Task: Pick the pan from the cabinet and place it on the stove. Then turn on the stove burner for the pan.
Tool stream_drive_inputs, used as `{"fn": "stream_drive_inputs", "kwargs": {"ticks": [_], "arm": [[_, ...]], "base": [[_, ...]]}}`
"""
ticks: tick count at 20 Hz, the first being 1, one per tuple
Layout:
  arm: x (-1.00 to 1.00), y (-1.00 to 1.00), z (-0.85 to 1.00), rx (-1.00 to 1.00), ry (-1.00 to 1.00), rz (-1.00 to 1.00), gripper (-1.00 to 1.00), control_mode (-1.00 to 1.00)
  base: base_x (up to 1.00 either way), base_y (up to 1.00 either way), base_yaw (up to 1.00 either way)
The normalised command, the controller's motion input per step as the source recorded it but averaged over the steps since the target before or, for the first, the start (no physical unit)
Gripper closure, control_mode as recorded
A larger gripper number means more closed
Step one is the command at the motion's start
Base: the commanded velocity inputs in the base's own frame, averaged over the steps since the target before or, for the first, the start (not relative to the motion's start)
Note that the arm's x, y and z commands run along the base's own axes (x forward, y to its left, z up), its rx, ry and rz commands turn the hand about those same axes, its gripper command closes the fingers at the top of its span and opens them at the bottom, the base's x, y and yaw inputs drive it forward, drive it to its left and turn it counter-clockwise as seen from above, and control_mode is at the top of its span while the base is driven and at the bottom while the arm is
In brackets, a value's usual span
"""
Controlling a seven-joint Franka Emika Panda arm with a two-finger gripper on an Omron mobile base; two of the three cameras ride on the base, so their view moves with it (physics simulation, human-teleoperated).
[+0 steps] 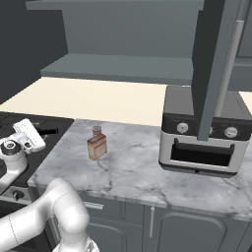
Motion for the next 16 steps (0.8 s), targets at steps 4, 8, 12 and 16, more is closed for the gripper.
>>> {"fn": "stream_drive_inputs", "kwargs": {"ticks": [4,8,12,16], "arm": [[-0.06,0.01,-0.04,0.00,0.00,0.00,-1.00,-1.00],[-0.14,0.00,-0.05,0.00,0.04,-0.08,-1.00,-1.00],[-0.03,0.00,-0.12,0.00,0.11,-0.14,-1.00,-1.00],[-0.01,0.00,-0.07,0.00,0.08,-0.13,-1.00,-1.00]], "base": [[0.00,0.00,0.00],[0.00,0.00,0.00],[0.00,0.00,0.00],[0.00,0.00,0.00]]}}
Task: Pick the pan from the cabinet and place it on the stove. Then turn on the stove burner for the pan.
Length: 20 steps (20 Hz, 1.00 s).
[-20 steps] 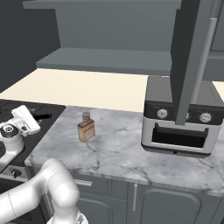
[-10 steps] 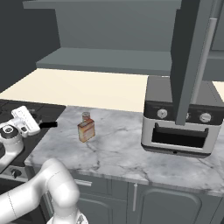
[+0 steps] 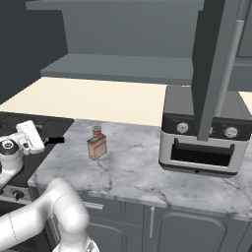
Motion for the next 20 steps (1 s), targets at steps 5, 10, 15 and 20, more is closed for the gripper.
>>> {"fn": "stream_drive_inputs", "kwargs": {"ticks": [5,10,15,20], "arm": [[-0.27,0.00,-0.01,0.02,0.05,-0.13,-1.00,-1.00],[-0.59,0.03,-0.02,0.02,0.00,-0.11,-1.00,-1.00],[-0.74,0.07,0.00,0.02,0.00,-0.08,-1.00,-1.00],[-0.70,0.09,0.00,0.00,0.00,-0.05,-1.00,-1.00]], "base": [[0.00,0.00,0.00],[0.00,0.00,0.00],[0.00,0.00,0.00],[0.00,0.00,0.00]]}}
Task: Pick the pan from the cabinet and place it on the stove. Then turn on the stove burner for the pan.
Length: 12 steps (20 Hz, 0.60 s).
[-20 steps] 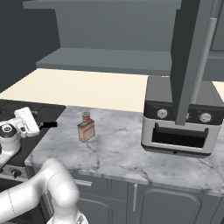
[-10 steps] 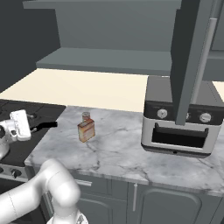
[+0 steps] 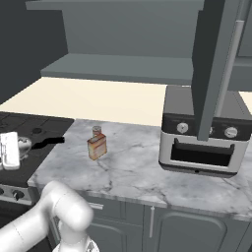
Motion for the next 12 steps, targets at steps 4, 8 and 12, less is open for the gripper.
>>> {"fn": "stream_drive_inputs", "kwargs": {"ticks": [4,8,12], "arm": [[-0.64,0.10,-0.03,0.00,0.00,-0.02,-1.00,-1.00],[-0.60,0.05,-0.08,0.00,0.00,-0.02,-1.00,-1.00],[-0.61,0.01,-0.14,0.00,0.00,0.00,-1.00,-1.00]], "base": [[0.00,0.00,0.00],[0.00,0.00,0.00],[0.00,0.00,0.00]]}}
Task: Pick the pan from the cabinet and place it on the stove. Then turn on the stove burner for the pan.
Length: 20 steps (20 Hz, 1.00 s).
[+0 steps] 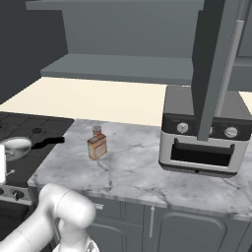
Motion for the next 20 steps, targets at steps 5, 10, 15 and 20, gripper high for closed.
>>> {"fn": "stream_drive_inputs", "kwargs": {"ticks": [5,10,15,20], "arm": [[-0.58,0.00,-0.09,-0.04,0.00,0.00,-1.00,-1.00],[-0.39,0.00,-0.04,-0.09,0.00,0.00,-1.00,-1.00],[-0.20,0.00,0.00,-0.16,0.00,0.00,-1.00,-1.00],[-0.19,0.00,0.00,-0.19,0.00,0.00,-1.00,-1.00]], "base": [[0.00,0.00,0.00],[0.00,0.00,0.00],[0.00,0.00,0.00],[0.00,0.00,0.00]]}}
